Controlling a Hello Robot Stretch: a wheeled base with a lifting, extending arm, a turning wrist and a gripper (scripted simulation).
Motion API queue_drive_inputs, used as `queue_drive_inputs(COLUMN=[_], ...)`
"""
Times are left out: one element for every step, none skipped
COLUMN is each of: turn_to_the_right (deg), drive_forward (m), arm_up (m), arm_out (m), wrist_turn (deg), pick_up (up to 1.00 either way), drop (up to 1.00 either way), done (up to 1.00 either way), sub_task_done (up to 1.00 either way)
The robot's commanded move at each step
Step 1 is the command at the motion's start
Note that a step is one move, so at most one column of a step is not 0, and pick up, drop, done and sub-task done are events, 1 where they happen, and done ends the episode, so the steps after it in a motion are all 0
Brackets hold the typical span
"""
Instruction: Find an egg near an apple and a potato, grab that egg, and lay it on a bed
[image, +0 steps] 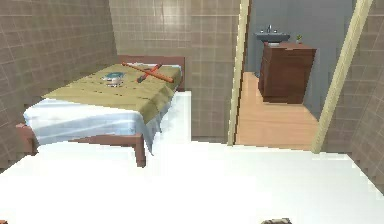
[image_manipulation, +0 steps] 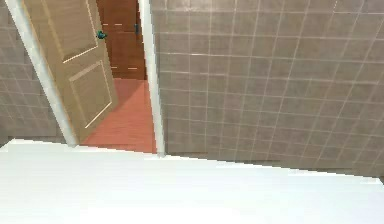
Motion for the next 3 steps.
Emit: queue_drive_inputs(turn_to_the_right=[6.0,0.0,45.0], drive_forward=[0.00,0.80,0.00], arm_up=[0.00,0.00,0.00], arm_out=[0.00,0.00,0.00], wrist_turn=[0.0,0.0,0.0], pick_up=[0.00,0.00,0.00], drop=[0.00,0.00,0.00], done=[0.00,0.00,0.00], sub_task_done=[0.00,0.00,0.00])
